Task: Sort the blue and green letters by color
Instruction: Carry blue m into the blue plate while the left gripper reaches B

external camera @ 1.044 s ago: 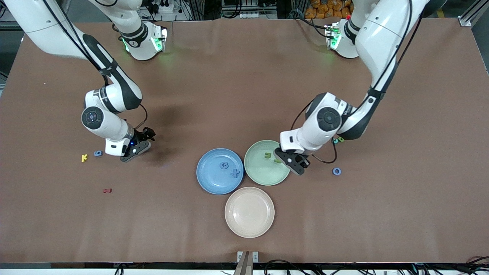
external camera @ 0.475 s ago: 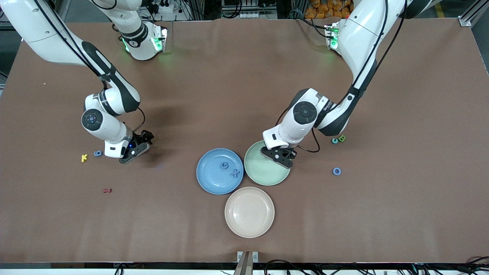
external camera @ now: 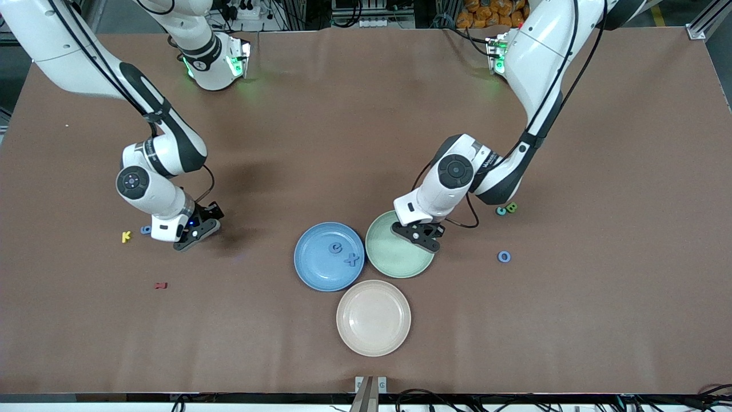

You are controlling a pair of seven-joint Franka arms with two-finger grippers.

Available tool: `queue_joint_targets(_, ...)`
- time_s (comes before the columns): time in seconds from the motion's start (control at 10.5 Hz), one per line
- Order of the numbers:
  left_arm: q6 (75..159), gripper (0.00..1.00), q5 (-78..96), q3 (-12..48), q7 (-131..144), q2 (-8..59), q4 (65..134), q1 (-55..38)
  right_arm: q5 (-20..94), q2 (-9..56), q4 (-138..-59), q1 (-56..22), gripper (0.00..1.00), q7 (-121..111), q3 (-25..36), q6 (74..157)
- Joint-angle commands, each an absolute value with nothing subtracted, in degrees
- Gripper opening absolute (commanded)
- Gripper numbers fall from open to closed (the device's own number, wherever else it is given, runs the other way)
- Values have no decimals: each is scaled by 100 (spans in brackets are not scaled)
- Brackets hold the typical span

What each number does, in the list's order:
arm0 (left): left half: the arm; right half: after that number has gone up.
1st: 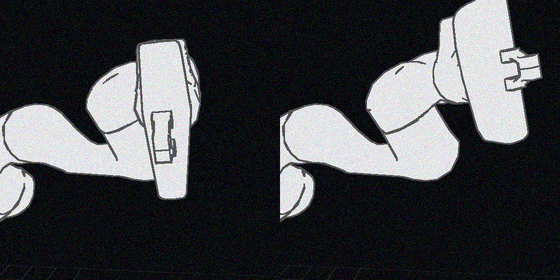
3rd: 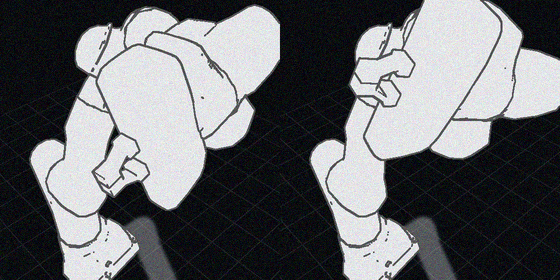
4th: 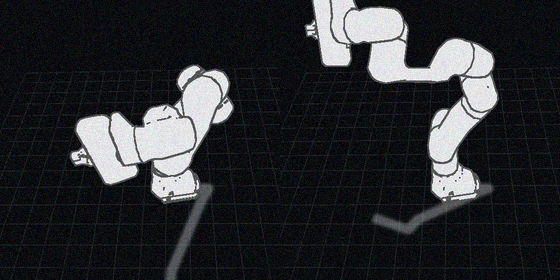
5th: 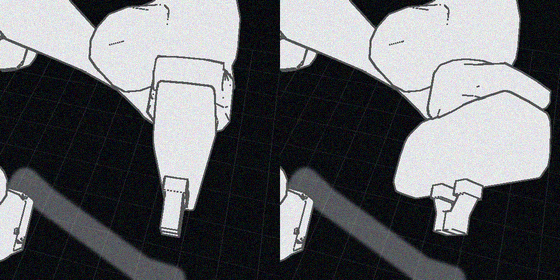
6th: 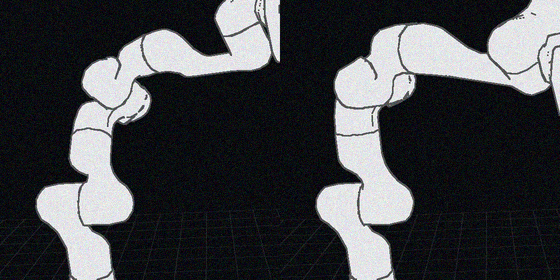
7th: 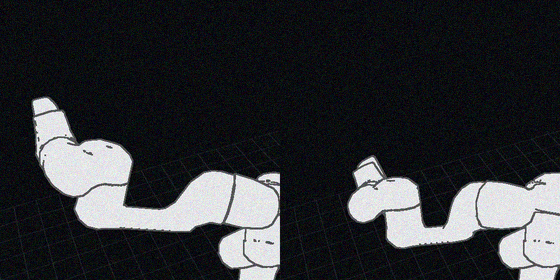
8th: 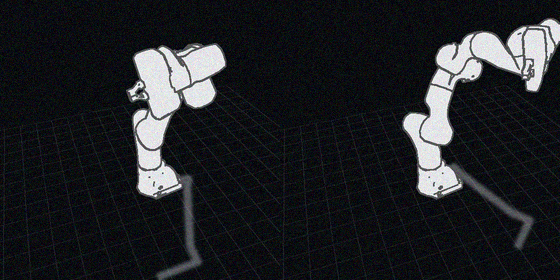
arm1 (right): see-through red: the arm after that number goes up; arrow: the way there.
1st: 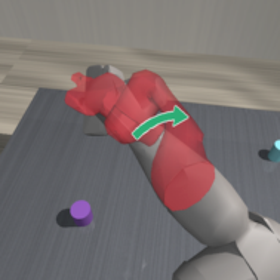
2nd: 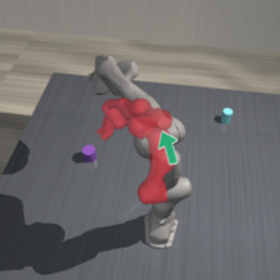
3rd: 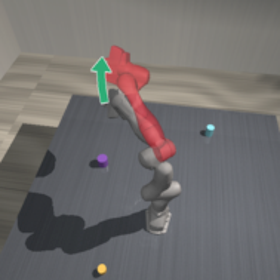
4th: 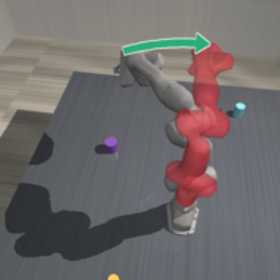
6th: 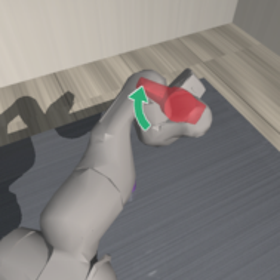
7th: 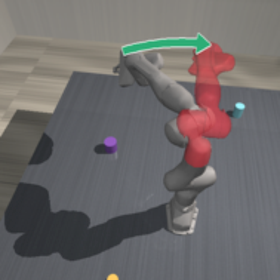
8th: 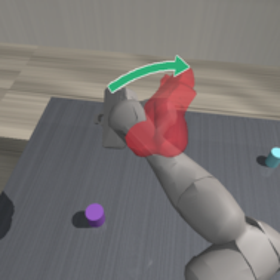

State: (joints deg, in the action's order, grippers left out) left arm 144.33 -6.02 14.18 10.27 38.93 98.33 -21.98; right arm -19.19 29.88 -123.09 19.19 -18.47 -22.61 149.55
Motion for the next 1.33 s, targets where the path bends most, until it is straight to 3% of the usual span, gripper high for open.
queue_joint_targets(0.0, 14361, 0, -694, 1310, 1318, 4052, 9686, -2382, -2013, 3067, -11316, 1837, 0, -1837, -2407, 13690)
queue_joint_targets(0.09, 14344, 99, -738, 1275, 1353, 3965, 9703, -2373, -1969, 3067, -10998, 1837, 0, -1837, -2582, 13284)
queue_joint_targets(0.19, 14222, 100, -756, 1274, 1354, 3851, 9712, -2321, -1934, 3059, -10682, 1880, 0, -1785, -2915, 12871)
queue_joint_targets(0.38, 13391, 100, -921, 1039, 1293, 3343, 9616, -2224, -702, 3111, -9857, 1680, 0, -1775, -3094, 12045)
queue_joint_targets(0.66, 12411, 100, -1465, 756, 1170, 2630, 9589, -1585, 787, 3269, -9422, 1336, 0, -1461, -3067, 11953)
queue_joint_targets(0.85, 11893, 100, -1538, 800, 138, 2357, 9763, -908, 1150, 3313, -9291, 986, 0, -1162, -3067, 12006)
queue_joint_targets(1.04, 11944, 100, -1328, 1306, -324, 1945, 10482, -74, 1415, 3462, -8932, 478, 0, -268, -3059, 12023)
queue_joint_targets(1.14, 12379, 100, -1318, 1710, -325, 1629, 11181, 252, 1415, 3559, -8721, 379, 36, -37, -3050, 12023)
queue_joint_targets(1.23, 13245, 100, -1318, 1870, -316, 1287, 12067, 533, 1415, 3664, -8658, 378, 97, 26, -3050, 12023)
